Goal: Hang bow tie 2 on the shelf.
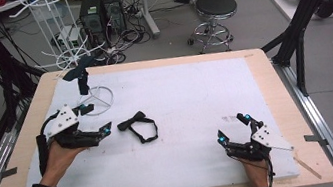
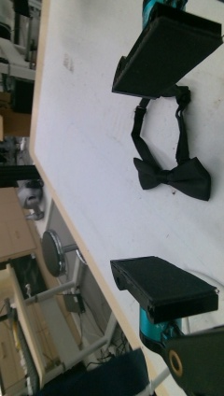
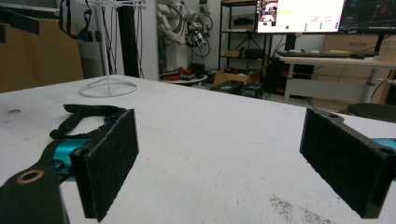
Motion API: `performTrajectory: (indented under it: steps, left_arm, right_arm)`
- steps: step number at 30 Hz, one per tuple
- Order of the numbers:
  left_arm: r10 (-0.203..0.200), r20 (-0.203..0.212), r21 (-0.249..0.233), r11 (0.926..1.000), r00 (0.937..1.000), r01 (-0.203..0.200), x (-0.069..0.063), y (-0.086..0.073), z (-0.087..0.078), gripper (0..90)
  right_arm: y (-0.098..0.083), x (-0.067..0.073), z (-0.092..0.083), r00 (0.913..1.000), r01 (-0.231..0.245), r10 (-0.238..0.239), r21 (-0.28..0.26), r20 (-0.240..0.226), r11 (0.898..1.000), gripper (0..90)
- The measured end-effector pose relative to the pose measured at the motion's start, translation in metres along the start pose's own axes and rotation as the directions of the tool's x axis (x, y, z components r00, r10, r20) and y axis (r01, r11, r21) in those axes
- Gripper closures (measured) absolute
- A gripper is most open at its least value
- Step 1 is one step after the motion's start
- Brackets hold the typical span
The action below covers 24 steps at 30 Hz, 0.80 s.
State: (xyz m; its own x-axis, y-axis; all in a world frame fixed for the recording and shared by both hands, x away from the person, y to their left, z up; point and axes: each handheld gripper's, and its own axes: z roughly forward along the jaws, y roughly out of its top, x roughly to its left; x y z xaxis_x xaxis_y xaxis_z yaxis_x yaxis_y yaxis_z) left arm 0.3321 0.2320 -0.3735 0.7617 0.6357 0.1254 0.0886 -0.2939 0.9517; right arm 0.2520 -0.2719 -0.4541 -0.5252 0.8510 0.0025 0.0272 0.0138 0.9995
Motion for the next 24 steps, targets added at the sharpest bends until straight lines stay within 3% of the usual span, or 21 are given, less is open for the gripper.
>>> performTrajectory:
  steps: [7, 13, 17, 24]
  left_arm:
    - [0.009, 0.028, 0.07, 0.9975, 0.9996, -0.011, 0.001, -0.007, 0.016, 13.9]
    - [0.023, 0.038, 0.135, 0.9905, 0.999, -0.028, 0.002, -0.013, 0.028, 14.8]
    - [0.027, 0.044, 0.178, 0.9835, 0.9987, -0.034, 0.0, -0.016, 0.036, 15.0]
    - [0.031, 0.049, 0.27, 0.962, 0.9983, -0.043, 0.001, -0.025, 0.05, 16.2]
  right_arm:
    - [0.0, 0.0, 0.0, 1.0, -0.001, 0.001, -0.003, 0.0, 1.0, 11.0]
    - [0.0, 0.0, 0.0, 1.0, -0.003, 0.003, -0.001, 0.002, 1.0, 11.0]
    - [0.0, 0.0, 0.0, 1.0, -0.003, 0.003, -0.002, 0.002, 1.0, 11.0]
    - [0.0, 0.0, 0.0, 1.0, -0.003, 0.003, -0.003, 0.0, 1.0, 11.0]
